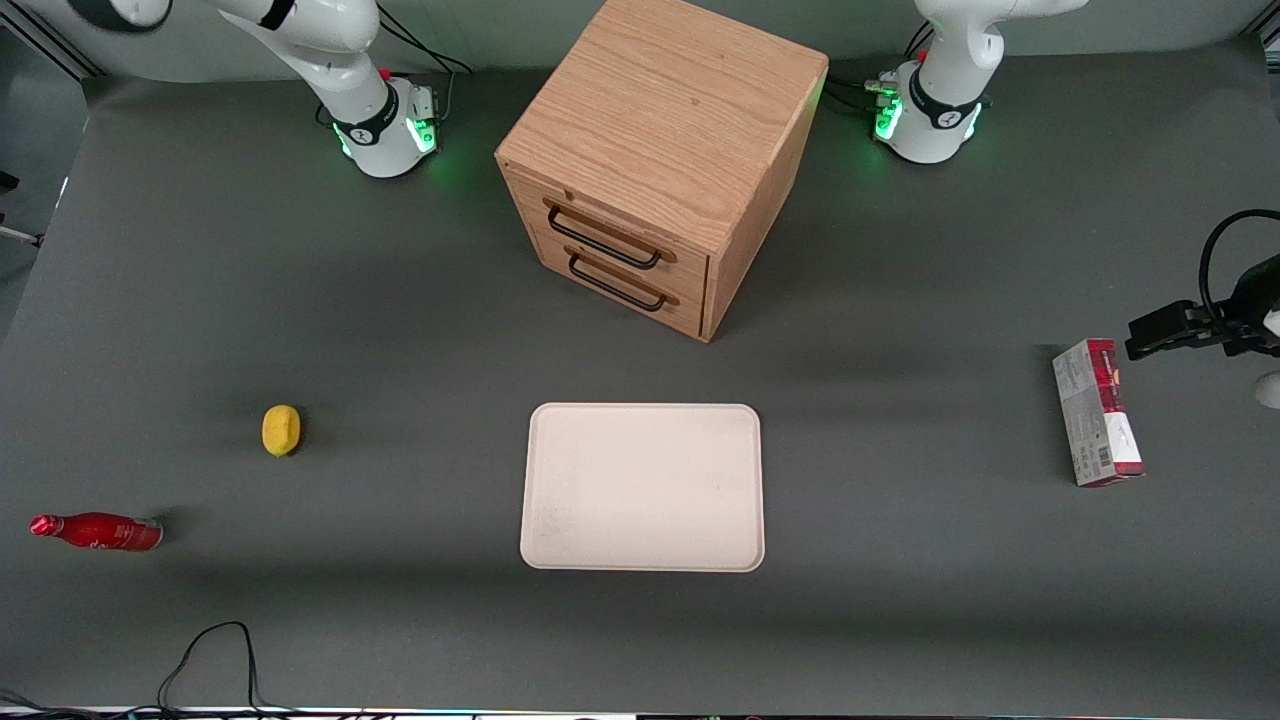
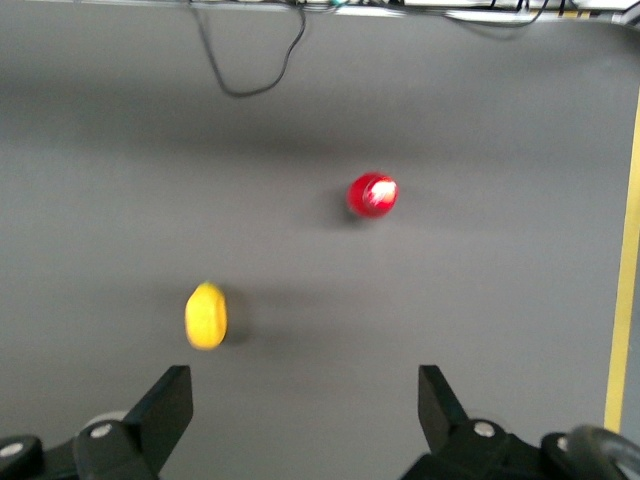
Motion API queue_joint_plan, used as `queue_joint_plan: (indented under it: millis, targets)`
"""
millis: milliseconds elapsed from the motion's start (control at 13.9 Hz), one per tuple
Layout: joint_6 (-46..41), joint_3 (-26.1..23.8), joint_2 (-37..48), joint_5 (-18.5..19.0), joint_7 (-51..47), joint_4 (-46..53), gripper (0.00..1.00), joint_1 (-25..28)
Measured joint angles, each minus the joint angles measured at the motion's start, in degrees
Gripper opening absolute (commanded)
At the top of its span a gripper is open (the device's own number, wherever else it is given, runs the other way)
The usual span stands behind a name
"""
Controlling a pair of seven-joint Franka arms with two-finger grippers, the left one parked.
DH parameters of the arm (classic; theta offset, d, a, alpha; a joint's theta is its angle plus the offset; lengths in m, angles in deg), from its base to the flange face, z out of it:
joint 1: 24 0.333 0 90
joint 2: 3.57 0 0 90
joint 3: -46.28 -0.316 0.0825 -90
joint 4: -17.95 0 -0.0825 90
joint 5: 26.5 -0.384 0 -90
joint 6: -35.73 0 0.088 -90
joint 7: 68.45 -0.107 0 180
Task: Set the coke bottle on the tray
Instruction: 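Move the right gripper over the red Coca-Cola bottle lying on the table, then lower the right gripper and close it around the bottle's cap end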
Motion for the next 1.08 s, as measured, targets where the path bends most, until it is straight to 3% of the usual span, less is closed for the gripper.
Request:
queue_joint_plan:
  millis: [215,359,1077]
  targets:
    - [2.7,-7.4,-6.5,0.0,2.3,5.8,1.0,-8.1]
    - [3.5,-8.5,-8.0,-0.1,3.7,7.1,1.0,-10.2]
    - [3.1,-8.6,-11.5,3.7,3.8,7.3,1.0,-7.9]
